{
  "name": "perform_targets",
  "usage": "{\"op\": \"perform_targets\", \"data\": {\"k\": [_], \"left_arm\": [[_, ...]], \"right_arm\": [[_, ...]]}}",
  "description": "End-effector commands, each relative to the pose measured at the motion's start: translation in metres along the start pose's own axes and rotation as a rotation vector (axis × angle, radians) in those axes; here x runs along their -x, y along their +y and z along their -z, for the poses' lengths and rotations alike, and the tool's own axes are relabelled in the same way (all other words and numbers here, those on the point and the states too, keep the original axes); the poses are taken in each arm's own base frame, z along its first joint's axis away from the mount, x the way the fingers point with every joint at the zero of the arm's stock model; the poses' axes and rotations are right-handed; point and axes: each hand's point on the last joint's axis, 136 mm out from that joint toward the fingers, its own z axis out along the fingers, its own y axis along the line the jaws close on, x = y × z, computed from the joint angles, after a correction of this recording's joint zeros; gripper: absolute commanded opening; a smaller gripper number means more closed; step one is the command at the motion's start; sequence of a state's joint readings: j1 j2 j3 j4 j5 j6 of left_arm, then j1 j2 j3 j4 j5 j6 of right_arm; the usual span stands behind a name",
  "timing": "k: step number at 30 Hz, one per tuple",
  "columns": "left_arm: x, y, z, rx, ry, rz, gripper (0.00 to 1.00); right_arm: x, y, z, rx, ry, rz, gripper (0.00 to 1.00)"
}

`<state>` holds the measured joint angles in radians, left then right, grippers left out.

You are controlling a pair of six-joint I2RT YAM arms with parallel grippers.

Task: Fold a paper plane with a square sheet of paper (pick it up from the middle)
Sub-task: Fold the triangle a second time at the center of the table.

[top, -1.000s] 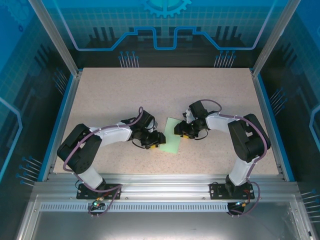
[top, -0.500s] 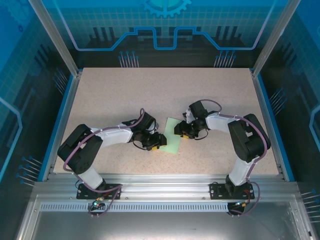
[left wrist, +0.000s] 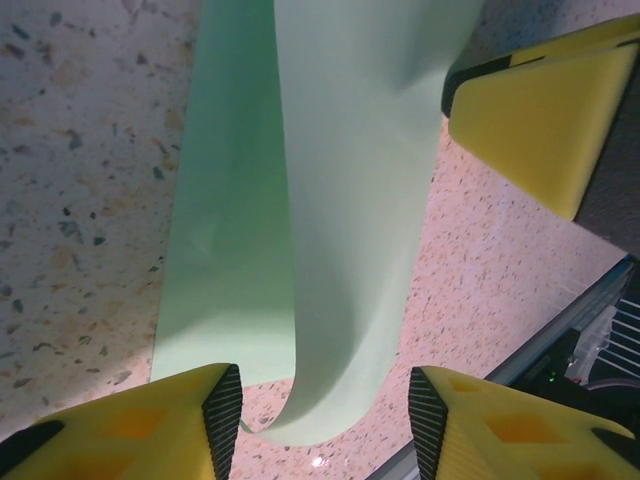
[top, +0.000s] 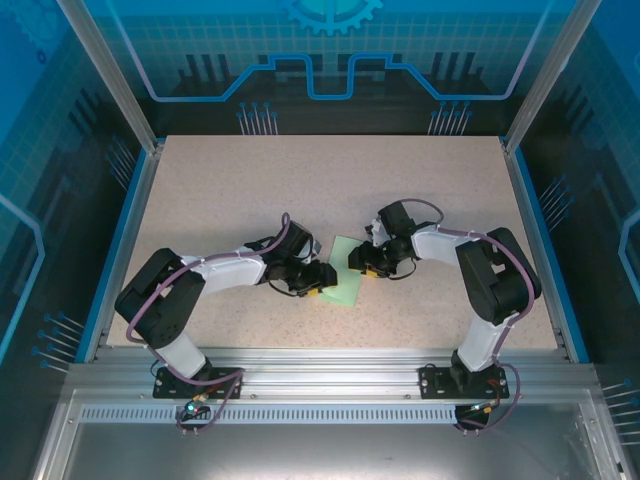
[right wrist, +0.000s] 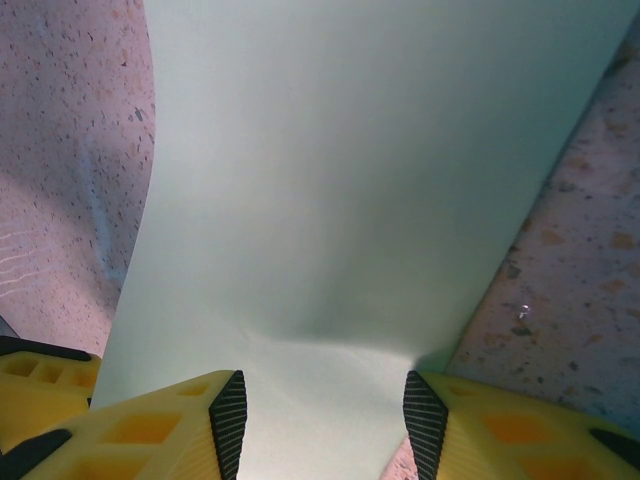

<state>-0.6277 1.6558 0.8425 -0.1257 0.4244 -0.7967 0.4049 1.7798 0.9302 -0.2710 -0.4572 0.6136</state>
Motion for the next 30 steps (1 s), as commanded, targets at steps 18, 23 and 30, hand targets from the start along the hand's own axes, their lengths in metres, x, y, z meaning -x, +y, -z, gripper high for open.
{"op": "perform_targets", "data": {"k": [18, 23, 30], "left_arm": [[0.031, -0.015, -0.004, -0.128, -0.025, 0.037, 0.61], [0.031, -0.016, -0.006, -0.137, -0.017, 0.039, 0.59], [0.036, -0.018, -0.005, -0.142, -0.027, 0.055, 0.39]], "right_arm": [[-0.007, -0.004, 0.002, -0.006, 0.03, -0.02, 0.5], [-0.006, -0.001, 0.003, 0.002, 0.028, -0.016, 0.5], [0.001, 0.016, 0.021, 0.039, -0.032, 0.025, 0.53]]}}
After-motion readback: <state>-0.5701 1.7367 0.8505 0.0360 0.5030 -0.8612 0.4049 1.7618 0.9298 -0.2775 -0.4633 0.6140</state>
